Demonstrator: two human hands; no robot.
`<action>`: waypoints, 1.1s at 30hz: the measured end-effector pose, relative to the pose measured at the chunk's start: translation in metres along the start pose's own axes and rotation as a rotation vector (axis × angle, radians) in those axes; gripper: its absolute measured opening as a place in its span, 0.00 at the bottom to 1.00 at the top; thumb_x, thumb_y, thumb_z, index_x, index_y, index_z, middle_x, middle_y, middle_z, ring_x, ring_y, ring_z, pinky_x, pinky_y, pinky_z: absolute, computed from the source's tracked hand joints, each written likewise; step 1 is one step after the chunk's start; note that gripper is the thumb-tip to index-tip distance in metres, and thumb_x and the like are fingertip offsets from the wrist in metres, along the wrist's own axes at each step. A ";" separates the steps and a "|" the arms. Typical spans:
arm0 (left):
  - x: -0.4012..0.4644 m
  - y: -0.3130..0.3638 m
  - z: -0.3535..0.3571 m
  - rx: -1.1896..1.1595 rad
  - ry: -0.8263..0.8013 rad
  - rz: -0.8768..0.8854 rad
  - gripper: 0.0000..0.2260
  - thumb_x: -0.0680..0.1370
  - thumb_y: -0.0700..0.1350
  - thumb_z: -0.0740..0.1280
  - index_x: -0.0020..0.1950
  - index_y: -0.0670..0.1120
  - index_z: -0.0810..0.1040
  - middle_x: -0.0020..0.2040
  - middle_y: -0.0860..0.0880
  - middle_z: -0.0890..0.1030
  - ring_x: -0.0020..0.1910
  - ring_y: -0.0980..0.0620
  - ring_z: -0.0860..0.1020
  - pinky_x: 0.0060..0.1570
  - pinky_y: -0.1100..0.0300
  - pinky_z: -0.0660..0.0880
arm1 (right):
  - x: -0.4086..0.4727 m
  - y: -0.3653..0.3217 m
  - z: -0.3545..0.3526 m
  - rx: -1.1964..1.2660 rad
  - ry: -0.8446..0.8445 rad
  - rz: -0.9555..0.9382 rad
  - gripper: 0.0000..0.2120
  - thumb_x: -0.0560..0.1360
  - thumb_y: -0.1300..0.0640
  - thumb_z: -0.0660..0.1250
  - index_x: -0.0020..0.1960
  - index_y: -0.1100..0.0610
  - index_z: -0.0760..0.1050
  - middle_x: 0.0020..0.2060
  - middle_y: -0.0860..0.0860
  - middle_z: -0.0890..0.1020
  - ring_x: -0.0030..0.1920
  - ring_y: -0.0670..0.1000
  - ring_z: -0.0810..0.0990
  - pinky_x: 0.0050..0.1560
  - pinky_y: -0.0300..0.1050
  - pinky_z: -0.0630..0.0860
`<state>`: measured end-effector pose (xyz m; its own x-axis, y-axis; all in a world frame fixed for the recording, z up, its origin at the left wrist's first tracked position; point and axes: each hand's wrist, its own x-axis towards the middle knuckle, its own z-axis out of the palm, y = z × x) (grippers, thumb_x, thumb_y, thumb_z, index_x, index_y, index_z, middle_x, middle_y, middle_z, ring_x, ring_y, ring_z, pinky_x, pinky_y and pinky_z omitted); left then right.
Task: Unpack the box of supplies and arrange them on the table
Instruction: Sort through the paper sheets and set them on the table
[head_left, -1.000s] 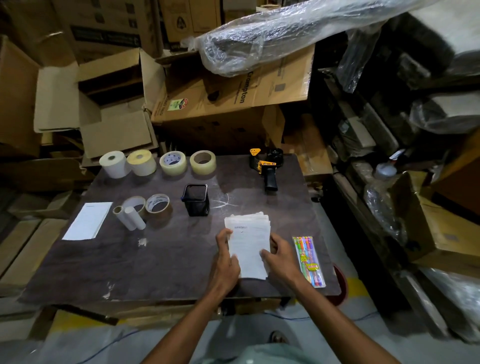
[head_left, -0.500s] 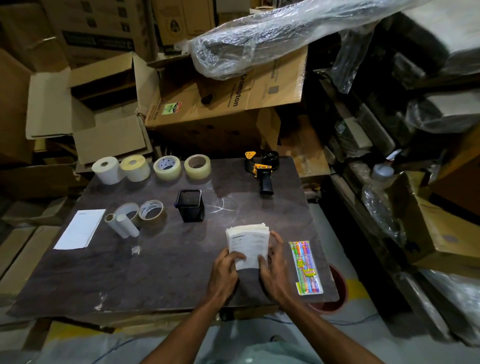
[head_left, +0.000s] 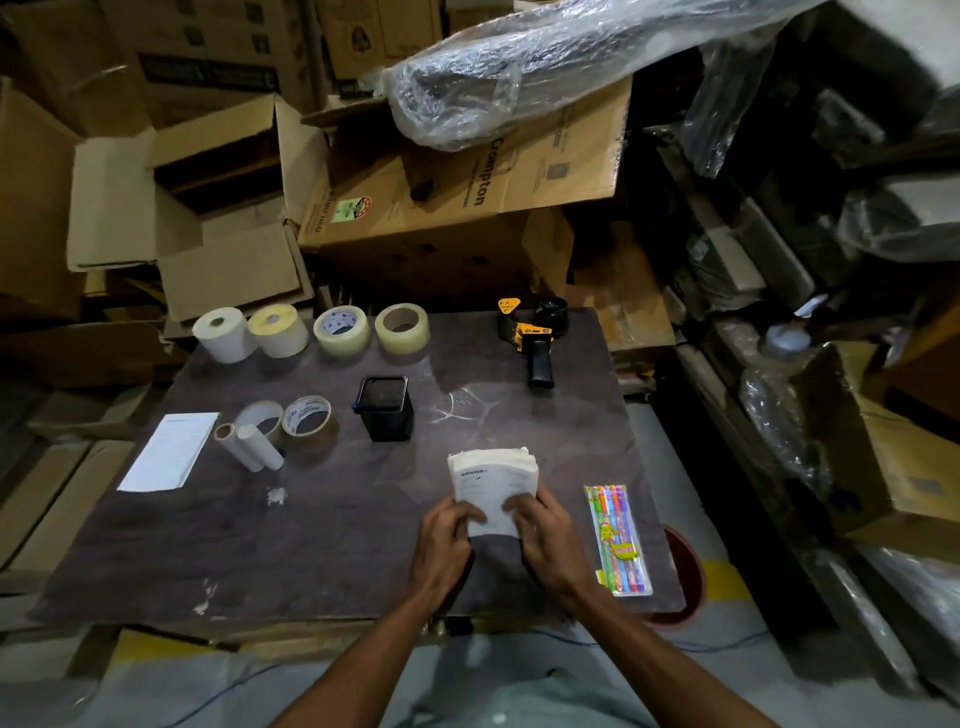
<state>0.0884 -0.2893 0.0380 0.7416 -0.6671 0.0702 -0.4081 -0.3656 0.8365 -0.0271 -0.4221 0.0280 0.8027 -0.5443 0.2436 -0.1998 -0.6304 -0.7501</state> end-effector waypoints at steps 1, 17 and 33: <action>-0.001 -0.003 0.002 0.019 -0.018 -0.009 0.12 0.70 0.36 0.62 0.42 0.49 0.81 0.52 0.53 0.80 0.54 0.54 0.79 0.50 0.73 0.74 | -0.001 0.005 0.001 -0.026 -0.024 0.003 0.07 0.76 0.63 0.64 0.49 0.54 0.78 0.51 0.50 0.78 0.49 0.50 0.79 0.48 0.38 0.76; -0.002 -0.006 0.003 0.127 0.008 -0.038 0.12 0.76 0.34 0.65 0.48 0.52 0.79 0.52 0.54 0.76 0.53 0.55 0.77 0.51 0.73 0.72 | 0.003 0.020 0.005 0.094 -0.122 0.072 0.07 0.77 0.61 0.68 0.50 0.50 0.80 0.52 0.41 0.79 0.52 0.42 0.79 0.55 0.29 0.72; -0.087 -0.072 -0.132 -0.087 0.148 -0.293 0.15 0.76 0.36 0.67 0.57 0.53 0.80 0.59 0.54 0.79 0.55 0.55 0.79 0.49 0.57 0.82 | -0.017 -0.095 0.090 0.245 -0.416 0.120 0.22 0.72 0.47 0.68 0.65 0.41 0.70 0.64 0.43 0.75 0.63 0.46 0.75 0.58 0.52 0.80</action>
<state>0.1228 -0.1195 0.0435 0.8925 -0.4382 -0.1068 -0.1244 -0.4668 0.8756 0.0293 -0.3031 0.0401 0.9484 -0.3063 -0.0817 -0.2065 -0.4014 -0.8923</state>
